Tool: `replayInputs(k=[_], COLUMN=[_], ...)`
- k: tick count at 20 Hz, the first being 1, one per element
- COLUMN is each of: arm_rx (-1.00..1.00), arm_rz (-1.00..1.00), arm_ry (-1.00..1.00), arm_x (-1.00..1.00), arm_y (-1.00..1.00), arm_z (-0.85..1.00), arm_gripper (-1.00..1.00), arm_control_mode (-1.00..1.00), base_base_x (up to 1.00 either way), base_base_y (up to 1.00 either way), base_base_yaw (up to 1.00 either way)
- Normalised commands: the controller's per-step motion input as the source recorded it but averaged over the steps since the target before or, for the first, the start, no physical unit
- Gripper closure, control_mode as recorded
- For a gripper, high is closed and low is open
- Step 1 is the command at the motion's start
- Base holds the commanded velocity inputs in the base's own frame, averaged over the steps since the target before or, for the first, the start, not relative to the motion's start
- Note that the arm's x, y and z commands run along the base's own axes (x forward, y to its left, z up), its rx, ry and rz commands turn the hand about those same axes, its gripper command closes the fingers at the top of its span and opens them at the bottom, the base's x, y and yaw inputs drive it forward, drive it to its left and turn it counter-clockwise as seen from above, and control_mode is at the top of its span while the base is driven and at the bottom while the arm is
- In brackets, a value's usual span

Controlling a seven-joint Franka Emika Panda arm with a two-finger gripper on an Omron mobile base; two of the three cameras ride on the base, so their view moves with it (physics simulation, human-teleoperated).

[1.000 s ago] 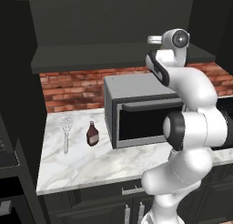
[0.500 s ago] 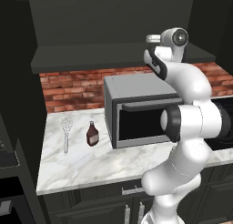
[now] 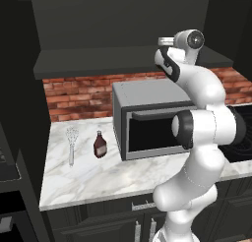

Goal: There are various items on the counter. Only move the condiments/shakers into the cabinet.

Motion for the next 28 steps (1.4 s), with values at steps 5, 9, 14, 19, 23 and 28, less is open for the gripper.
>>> replayInputs(k=[5, 9, 14, 19, 23, 28], arm_rx=[0.0, 0.0, 0.0, 0.0, 0.0, 0.0], arm_rz=[0.01, 0.01, 0.0, -0.01, -0.01, -0.02], arm_ry=[0.0, 0.0, -0.01, 0.0, -0.08, -0.13], arm_x=[0.14, -0.06, -0.35, -0.61, -0.97, -1.0], arm_y=[0.0, 0.0, 0.01, 0.07, 0.33, 0.45], arm_z=[-0.22, -0.01, 0.0, 0.0, 0.16, 0.3], arm_gripper=[-1.0, -1.0, -1.0, -1.0, -1.0, -1.0], arm_control_mode=[-1.0, -1.0, -1.0, -1.0, -1.0, -1.0], base_base_x=[0.0, 0.0, 0.0, 0.0, 0.0, 0.0], base_base_y=[0.0, 0.0, 0.0, 0.0, 0.0, 0.0], base_base_yaw=[0.0, 0.0, 0.0, 0.0, 0.0, 0.0])
